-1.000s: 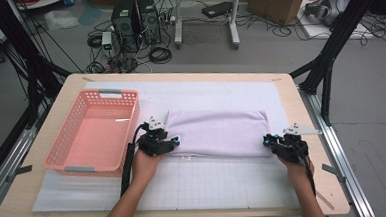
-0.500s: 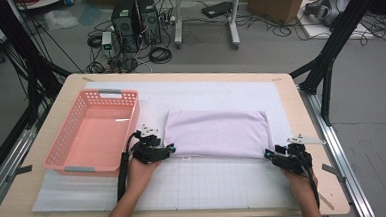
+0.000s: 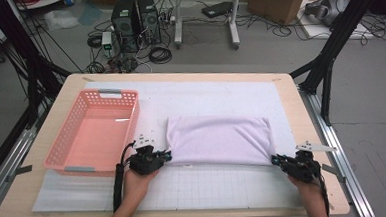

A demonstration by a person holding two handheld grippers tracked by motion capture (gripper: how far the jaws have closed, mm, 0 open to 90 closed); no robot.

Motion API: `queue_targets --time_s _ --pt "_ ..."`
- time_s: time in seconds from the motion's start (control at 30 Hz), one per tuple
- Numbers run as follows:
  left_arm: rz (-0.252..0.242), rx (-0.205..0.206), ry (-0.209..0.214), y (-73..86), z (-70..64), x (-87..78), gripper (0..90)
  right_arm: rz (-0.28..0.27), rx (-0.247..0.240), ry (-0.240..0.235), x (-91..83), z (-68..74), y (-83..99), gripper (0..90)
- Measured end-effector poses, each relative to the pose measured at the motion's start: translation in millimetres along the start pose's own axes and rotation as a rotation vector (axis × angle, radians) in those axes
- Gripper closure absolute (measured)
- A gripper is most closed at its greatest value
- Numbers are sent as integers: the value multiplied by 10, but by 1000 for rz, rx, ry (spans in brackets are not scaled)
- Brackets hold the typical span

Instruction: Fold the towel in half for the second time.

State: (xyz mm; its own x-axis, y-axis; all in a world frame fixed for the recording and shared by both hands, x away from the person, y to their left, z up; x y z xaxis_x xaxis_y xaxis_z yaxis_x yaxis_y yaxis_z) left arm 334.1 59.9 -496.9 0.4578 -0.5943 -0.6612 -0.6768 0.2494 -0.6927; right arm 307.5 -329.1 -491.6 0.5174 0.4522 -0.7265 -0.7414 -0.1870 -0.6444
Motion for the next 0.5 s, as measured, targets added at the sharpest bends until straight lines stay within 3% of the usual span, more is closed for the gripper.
queue_targets --time_s 0.23,0.3,0.33,0.37,0.5 --pt "12 79 -3 150 -206 -128 803 16 -15 3 -151 74 191 811" --pt "-2 102 -14 147 -238 -170 761 23 -30 13 -183 85 223 793" --pt "-24 136 -50 109 -240 -194 697 24 -35 14 -200 94 224 746" --pt "-36 153 -55 72 -242 -206 612 13 -48 41 -221 87 200 666" --pt "-104 160 -42 -234 -222 -222 518 -62 -87 94 -281 81 30 583"
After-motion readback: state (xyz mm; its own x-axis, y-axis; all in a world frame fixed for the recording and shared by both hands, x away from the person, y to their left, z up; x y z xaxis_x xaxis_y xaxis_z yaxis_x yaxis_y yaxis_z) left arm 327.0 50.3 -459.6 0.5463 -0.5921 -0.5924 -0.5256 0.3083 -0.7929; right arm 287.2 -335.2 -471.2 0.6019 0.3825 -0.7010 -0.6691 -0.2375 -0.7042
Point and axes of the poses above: each handheld gripper's, and its own axes: x roughly forward along the jaws, y roughly out of its underside, z roughly to its left, the point moved 8 cm from there along x, roughly forward along the jaws, and after that the axes turned 9 degrees about z, right-handed, at the moved point
